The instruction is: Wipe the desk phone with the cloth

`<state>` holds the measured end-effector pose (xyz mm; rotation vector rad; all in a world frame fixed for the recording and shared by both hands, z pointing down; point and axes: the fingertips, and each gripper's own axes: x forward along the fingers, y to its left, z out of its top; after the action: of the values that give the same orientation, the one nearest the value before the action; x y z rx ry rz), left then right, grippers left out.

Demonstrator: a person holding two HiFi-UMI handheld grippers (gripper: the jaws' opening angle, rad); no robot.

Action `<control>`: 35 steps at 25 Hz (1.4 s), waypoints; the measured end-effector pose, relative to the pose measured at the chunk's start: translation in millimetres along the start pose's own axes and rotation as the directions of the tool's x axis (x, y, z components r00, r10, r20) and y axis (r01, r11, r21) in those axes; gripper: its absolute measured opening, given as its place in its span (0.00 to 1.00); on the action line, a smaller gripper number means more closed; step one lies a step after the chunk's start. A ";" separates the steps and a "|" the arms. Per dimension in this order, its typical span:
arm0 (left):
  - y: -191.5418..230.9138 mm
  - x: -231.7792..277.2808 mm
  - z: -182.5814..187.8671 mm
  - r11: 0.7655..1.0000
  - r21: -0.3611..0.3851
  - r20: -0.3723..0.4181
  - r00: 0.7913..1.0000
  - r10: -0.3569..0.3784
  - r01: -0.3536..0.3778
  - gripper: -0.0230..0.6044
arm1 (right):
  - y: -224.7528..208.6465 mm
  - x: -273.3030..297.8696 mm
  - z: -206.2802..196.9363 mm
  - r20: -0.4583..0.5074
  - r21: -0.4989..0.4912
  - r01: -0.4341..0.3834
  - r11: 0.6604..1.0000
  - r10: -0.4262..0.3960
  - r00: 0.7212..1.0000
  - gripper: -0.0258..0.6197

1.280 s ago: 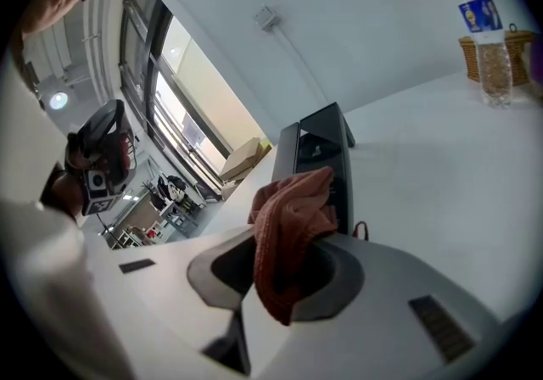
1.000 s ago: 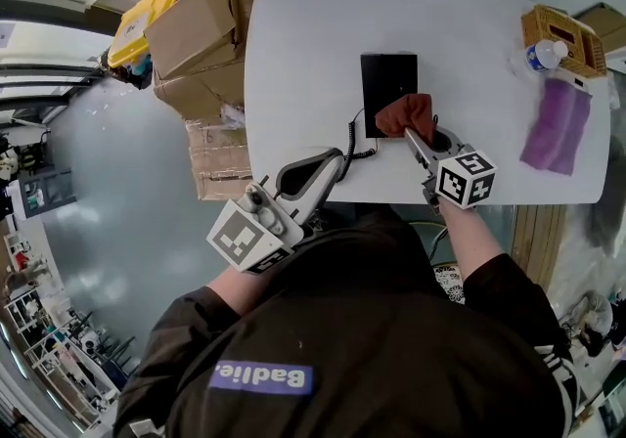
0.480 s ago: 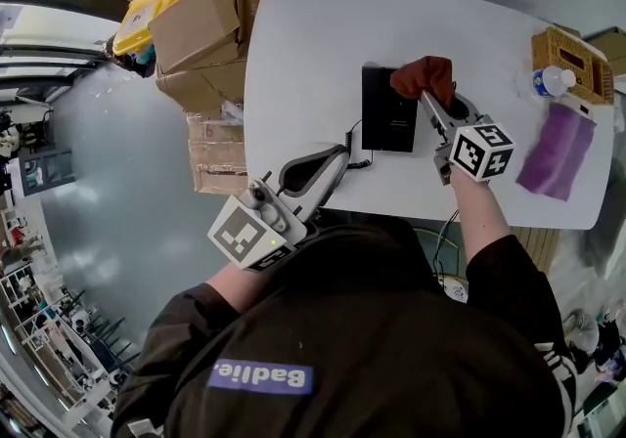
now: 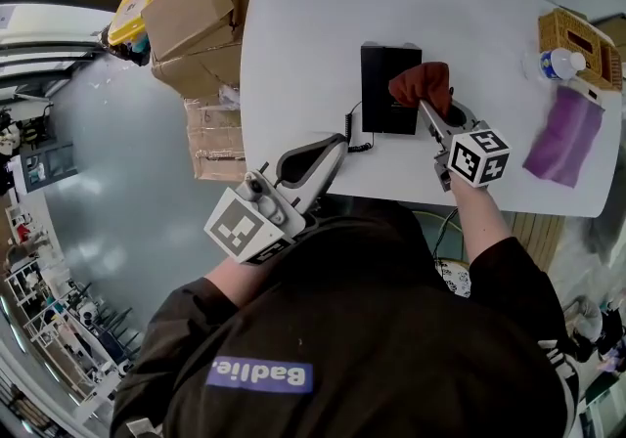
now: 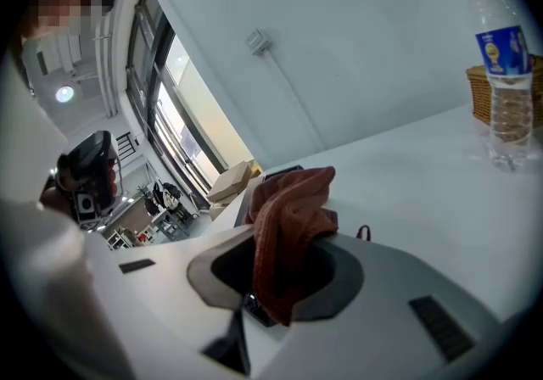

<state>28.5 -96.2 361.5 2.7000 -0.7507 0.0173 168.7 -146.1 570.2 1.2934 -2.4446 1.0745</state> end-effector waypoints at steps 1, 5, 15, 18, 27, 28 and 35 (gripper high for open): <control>-1.1 0.0 -0.9 1.000 -0.002 0.000 1.000 -0.005 0.005 0.05 | 1.7 -2.2 -7.0 -0.011 0.001 0.002 1.000 -0.002 1.000 0.18; -6.3 -4.9 -6.0 1.000 -0.011 0.002 1.000 -0.024 0.024 0.05 | 8.7 -10.3 -38.0 -0.052 0.013 0.015 1.000 -0.015 0.999 0.18; -26.0 -49.2 -13.5 0.995 -0.006 0.020 0.995 -0.095 0.095 0.05 | 22.6 -29.4 -84.5 -0.076 0.028 0.123 0.992 -0.121 0.990 0.18; -35.0 -76.6 -11.2 0.992 0.015 0.036 0.992 -0.124 0.124 0.05 | 46.4 -38.9 -81.0 -0.029 0.019 0.147 0.989 -0.146 0.989 0.18; -65.5 -180.6 2.2 0.964 0.078 0.077 0.963 -0.259 0.253 0.05 | 201.8 -75.7 -83.6 0.135 0.010 0.162 0.987 -0.162 0.978 0.18; -69.4 -191.6 1.4 0.960 0.080 0.082 0.958 -0.276 0.269 0.05 | 217.5 -79.0 -90.4 0.138 0.012 0.166 0.986 -0.166 0.976 0.18; -93.7 -255.8 -4.6 0.950 0.050 0.102 0.945 -0.312 0.308 0.05 | 318.4 -107.6 -115.6 0.132 -0.045 0.151 0.987 -0.144 0.981 0.18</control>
<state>-144.1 108.4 310.3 2.8389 -0.3477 -0.1964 -32.5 116.4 440.4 1.5431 -2.4023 0.9078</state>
